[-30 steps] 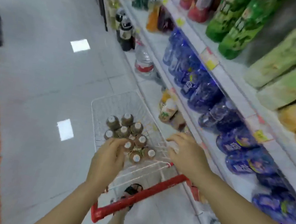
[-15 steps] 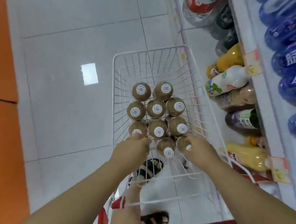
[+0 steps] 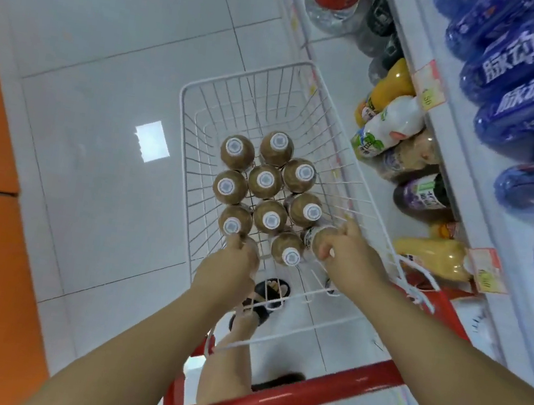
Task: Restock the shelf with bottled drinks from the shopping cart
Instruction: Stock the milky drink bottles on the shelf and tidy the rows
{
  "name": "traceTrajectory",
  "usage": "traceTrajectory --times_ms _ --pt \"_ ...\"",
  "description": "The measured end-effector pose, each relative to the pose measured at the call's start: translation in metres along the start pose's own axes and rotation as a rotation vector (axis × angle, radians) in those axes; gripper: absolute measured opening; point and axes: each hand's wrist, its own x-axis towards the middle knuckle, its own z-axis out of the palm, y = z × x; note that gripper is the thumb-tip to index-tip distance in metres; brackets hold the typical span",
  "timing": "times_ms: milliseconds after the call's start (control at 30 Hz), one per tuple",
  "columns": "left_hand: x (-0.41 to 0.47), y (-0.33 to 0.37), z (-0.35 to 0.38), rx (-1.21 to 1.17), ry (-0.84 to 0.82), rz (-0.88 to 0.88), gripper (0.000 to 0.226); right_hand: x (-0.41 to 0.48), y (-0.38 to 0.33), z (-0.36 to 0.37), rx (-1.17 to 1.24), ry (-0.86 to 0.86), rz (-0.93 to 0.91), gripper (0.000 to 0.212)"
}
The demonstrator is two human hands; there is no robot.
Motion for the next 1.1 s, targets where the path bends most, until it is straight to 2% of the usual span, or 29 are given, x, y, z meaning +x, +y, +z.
traceTrajectory --times_ms 133,233,333,500,600,733,867,1000,1100 --pt "-0.053 0.016 -0.027 -0.094 0.22 0.097 0.015 -0.067 -0.01 -0.05 0.135 0.156 -0.075 0.023" --pt "-0.104 0.037 -0.062 -0.207 0.333 0.174 0.011 -0.13 -0.015 -0.098 0.249 0.252 -0.124 0.034" --pt "-0.159 0.063 -0.096 -0.346 0.454 0.301 0.012 -0.199 -0.017 -0.144 0.338 0.353 -0.157 0.029" --pt "-0.246 0.111 -0.153 -0.541 0.763 0.58 0.017 -0.315 -0.013 -0.212 0.387 0.656 -0.216 0.029" --pt "-0.29 0.146 -0.193 -0.617 0.915 0.725 0.032 -0.383 -0.011 -0.247 0.326 0.894 -0.292 0.034" --pt "-0.339 0.195 -0.239 -0.608 1.192 0.961 0.012 -0.464 -0.007 -0.281 0.24 1.207 -0.356 0.033" --pt "-0.38 0.236 -0.27 -0.66 1.315 1.182 0.009 -0.526 0.001 -0.302 0.133 1.428 -0.372 0.041" --pt "-0.404 0.27 -0.302 -0.666 1.488 1.433 0.01 -0.562 0.012 -0.321 -0.04 1.663 -0.36 0.023" --pt "-0.408 0.303 -0.328 -0.733 1.569 1.561 0.014 -0.57 0.021 -0.337 -0.104 1.766 -0.346 0.02"
